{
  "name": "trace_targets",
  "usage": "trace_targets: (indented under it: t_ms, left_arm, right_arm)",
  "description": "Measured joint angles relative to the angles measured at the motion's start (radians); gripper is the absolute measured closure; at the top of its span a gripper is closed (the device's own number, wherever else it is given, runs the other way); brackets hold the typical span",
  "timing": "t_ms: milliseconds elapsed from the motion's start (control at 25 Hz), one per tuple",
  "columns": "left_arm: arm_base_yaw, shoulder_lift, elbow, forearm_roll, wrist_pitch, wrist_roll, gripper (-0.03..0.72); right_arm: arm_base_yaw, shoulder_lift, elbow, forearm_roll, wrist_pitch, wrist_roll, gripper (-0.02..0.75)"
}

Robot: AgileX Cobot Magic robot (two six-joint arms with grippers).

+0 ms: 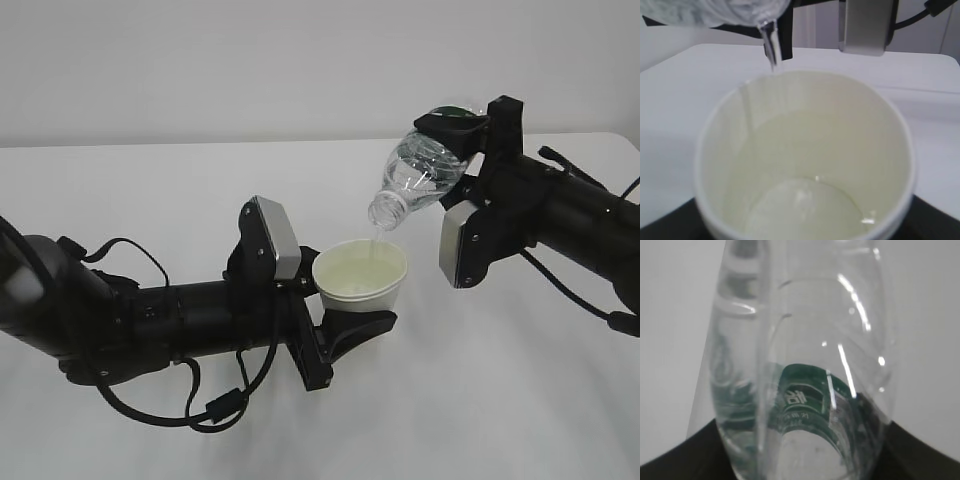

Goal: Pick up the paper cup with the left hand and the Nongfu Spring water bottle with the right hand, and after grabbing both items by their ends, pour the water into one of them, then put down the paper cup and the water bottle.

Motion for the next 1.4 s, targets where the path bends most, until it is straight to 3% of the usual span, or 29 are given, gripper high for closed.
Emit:
trace_targets:
  t_ms: [840,1400]
  left_arm:
    - [0.000,0.000,0.000,0.000,0.000,0.000,0.226]
    - [0.000,0.000,0.000,0.000,0.000,0.000,0.226]
  right_arm:
    - [0.002,0.000,0.000,0.000,-0.003,0.000,0.291]
    - [0.024,0.000,-0.001,0.012,-0.007,0.114,0.292]
